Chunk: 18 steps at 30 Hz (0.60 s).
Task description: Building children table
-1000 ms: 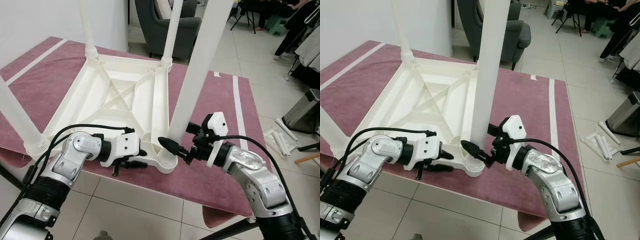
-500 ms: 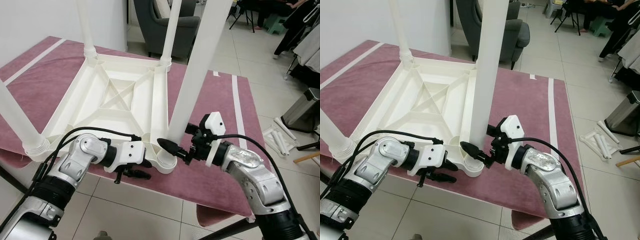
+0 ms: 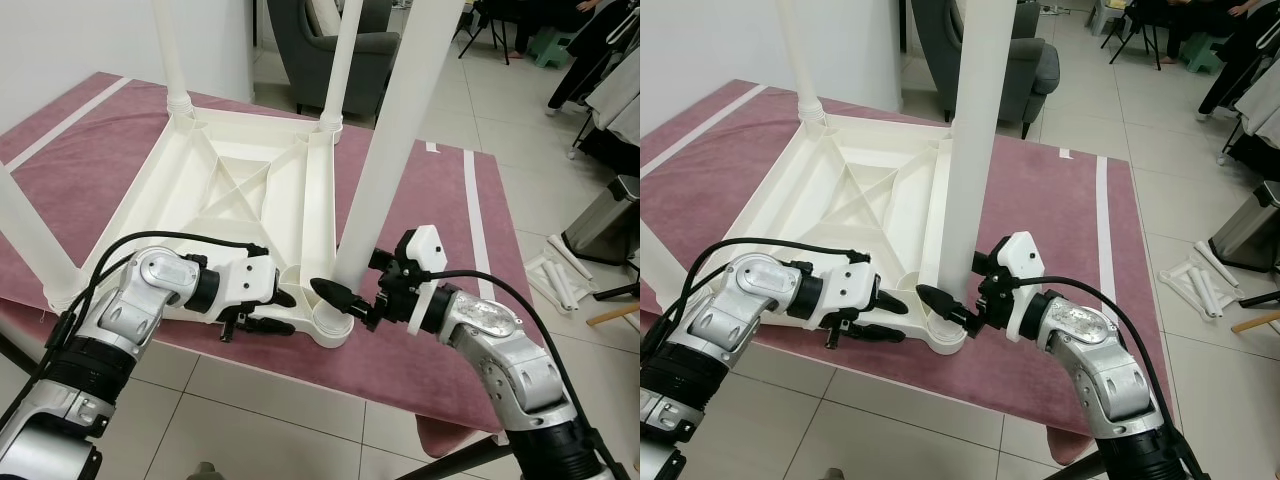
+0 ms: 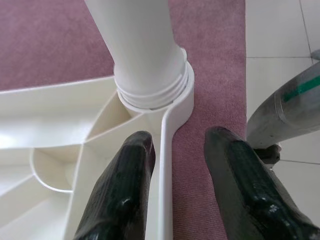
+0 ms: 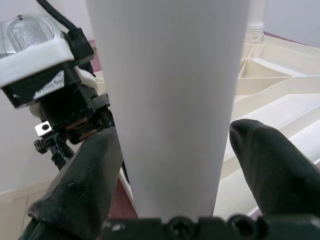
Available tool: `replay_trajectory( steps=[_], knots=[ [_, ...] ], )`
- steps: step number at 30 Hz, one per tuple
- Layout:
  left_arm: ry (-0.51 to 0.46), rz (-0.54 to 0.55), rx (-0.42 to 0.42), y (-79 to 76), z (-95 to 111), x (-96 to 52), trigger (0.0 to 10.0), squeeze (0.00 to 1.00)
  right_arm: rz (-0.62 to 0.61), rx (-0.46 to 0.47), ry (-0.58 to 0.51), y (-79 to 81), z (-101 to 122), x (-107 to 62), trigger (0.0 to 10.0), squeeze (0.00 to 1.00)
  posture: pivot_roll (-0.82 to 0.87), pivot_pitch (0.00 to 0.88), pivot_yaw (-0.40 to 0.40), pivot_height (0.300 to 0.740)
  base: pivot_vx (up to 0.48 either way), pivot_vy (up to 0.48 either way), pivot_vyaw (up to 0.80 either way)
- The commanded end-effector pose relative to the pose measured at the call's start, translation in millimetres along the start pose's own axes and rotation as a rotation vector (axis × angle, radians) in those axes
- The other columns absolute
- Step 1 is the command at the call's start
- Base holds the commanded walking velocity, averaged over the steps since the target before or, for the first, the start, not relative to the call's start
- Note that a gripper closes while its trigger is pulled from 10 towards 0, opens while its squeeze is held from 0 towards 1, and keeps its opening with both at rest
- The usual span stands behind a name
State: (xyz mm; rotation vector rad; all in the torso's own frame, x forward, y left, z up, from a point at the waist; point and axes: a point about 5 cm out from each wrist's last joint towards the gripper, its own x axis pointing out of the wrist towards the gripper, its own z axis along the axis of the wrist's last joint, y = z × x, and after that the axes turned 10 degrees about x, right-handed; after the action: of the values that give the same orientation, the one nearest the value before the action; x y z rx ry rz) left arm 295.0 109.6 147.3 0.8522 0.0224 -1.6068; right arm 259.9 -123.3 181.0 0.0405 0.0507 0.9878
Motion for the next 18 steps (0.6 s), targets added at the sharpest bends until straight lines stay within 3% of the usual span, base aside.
replay_trajectory(
  steps=[1, 4, 12, 13, 15, 16, 17, 18],
  knots=[
    [0.037, 0.105, 0.004, 7.5, -3, 3.8, 10.0, 0.00, -0.007, -0.010, 0.003, -1.3, 0, 0.0, 10.0, 0.00, 0.13, 0.000, -0.047, 0.740, 0.000, 0.000, 0.00],
    [0.066, 0.163, -0.025, 14.5, -10, 11.4, 10.0, 0.00, -0.011, -0.012, 0.001, -2.0, 1, 0.3, 10.0, 0.00, 0.13, 0.000, -0.045, 0.740, 0.000, 0.000, 0.00],
    [0.082, 0.208, -0.040, 21.7, -13, 15.3, 10.0, 0.00, -0.015, -0.008, -0.001, -1.4, 0, 0.7, 10.0, 0.00, 0.13, 0.000, -0.039, 0.740, 0.000, 0.000, 0.00],
    [0.087, 0.203, -0.040, 20.9, -15, 15.7, 9.0, 0.00, -0.016, -0.007, -0.001, -1.3, -1, 0.9, 10.0, 0.00, 0.13, 0.000, -0.039, 0.740, 0.000, 0.000, 0.00],
    [0.098, 0.190, -0.033, 18.8, -17, 16.8, 4.7, 0.00, -0.018, -0.006, -0.002, -1.4, -1, 1.1, 10.0, 0.00, 0.13, 0.000, -0.038, 0.740, 0.000, 0.000, 0.00],
    [0.098, 0.190, -0.033, 18.8, -17, 16.8, 4.7, 0.00, -0.018, -0.006, -0.002, -1.4, -1, 1.1, 10.0, 0.00, 0.13, 0.000, -0.038, 0.740, 0.000, 0.000, 0.00],
    [0.102, 0.188, -0.030, 18.4, -18, 17.6, 3.5, 0.00, -0.019, -0.005, -0.002, -1.6, -2, 1.2, 10.0, 0.00, 0.13, 0.000, -0.039, 0.740, 0.000, 0.000, 0.00],
    [0.102, 0.188, -0.030, 18.4, -18, 17.6, 3.5, 0.00, -0.019, -0.005, -0.002, -1.6, -2, 1.2, 10.0, 0.00, 0.13, 0.000, -0.039, 0.740, 0.000, 0.000, 0.00]
  ],
)
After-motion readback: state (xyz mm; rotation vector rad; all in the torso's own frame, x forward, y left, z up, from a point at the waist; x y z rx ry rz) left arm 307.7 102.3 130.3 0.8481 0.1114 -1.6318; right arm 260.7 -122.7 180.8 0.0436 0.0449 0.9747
